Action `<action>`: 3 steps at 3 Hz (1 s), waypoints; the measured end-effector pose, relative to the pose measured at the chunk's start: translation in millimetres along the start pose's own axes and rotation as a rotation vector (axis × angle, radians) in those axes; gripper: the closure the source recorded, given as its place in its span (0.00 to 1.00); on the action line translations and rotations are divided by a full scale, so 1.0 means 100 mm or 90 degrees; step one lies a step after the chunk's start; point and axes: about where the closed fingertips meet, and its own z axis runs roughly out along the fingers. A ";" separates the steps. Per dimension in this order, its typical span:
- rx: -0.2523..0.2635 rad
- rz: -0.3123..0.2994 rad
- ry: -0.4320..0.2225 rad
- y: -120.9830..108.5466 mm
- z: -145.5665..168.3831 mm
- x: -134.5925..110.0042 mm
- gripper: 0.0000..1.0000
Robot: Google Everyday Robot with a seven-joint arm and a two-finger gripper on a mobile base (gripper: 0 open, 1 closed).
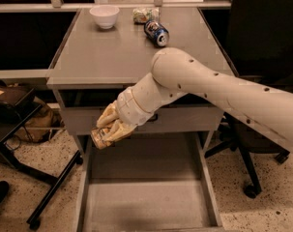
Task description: Pick orange can from middle drawer and place on counter
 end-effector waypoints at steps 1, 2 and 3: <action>0.008 -0.032 0.021 -0.26 -0.21 -0.14 1.00; 0.066 -0.103 0.061 -0.78 -0.73 -0.46 1.00; 0.142 -0.163 0.142 -1.13 -1.20 -0.67 1.00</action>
Offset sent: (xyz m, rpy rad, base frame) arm 0.0781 0.0071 0.2208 -0.0103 -0.4323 0.0021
